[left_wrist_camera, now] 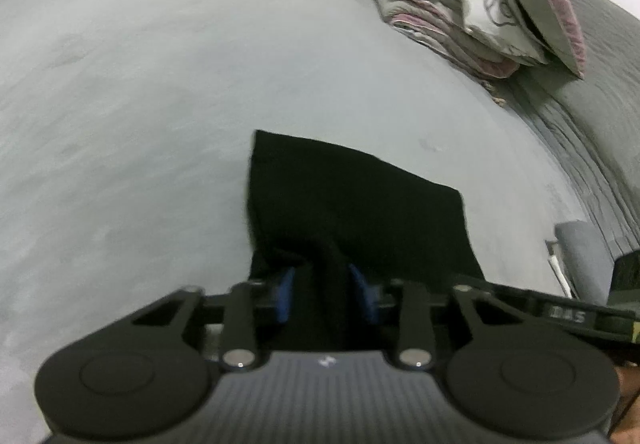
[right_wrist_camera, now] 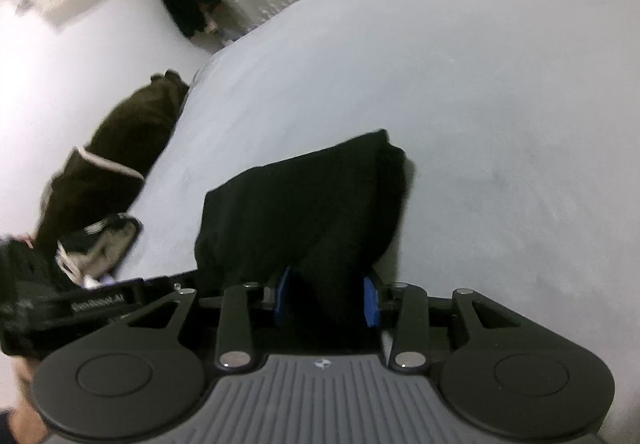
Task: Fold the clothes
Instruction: 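Grasp the folded black bundle's edge with the left gripper while the right gripper grasps beside it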
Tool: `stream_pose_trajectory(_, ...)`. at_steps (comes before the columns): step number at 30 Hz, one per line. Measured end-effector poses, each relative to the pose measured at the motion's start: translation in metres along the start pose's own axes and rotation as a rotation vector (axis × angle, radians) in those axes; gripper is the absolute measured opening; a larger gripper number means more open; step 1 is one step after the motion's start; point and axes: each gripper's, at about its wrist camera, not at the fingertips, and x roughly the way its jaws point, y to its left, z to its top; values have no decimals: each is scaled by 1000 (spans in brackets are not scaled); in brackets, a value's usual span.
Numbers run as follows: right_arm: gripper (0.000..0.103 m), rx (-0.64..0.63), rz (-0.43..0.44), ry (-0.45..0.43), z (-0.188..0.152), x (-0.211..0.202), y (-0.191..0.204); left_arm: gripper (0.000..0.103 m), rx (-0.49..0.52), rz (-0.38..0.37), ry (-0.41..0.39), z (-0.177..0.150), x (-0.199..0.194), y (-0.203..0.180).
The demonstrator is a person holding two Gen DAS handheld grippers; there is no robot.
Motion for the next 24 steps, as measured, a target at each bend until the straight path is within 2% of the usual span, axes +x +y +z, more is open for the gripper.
stream_pose_trajectory(1, 18, -15, -7, -5, -1, 2, 3, 19, 9, 3, -5, 0, 0, -2)
stream_pose_trajectory(3, 15, -16, -10, -13, 0, 2, 4, 17, 25, 18, -17, 0, -1, -6)
stream_pose_trajectory(8, 14, -76, -37, -70, 2, -12, 18, 15, 30, 10, -77, 3, -16, -13)
stream_pose_trajectory(10, 14, -94, -34, -85, 2, -17, 23, 15, 24, 8, -74, 3, -17, -13)
stream_pose_trajectory(14, 14, -56, -62, -50, 1, -9, 15, 15, 11, 23, -44, 1, -11, -9)
stream_pose_trajectory(17, 18, -28, -52, -37, 2, -5, 9, 19, -5, 19, -35, 3, -10, -5)
stream_pose_trajectory(19, 33, -19, -47, -37, 2, -5, 7, 24, -18, 13, -32, 4, -9, -2)
stream_pose_trajectory(22, 36, 21, -26, -36, 3, -4, 1, 33, -29, 9, -33, 7, -6, -1)
stream_pose_trajectory(24, 36, 50, -13, -43, 4, -3, -3, 35, -38, 5, -32, 8, -3, 1)
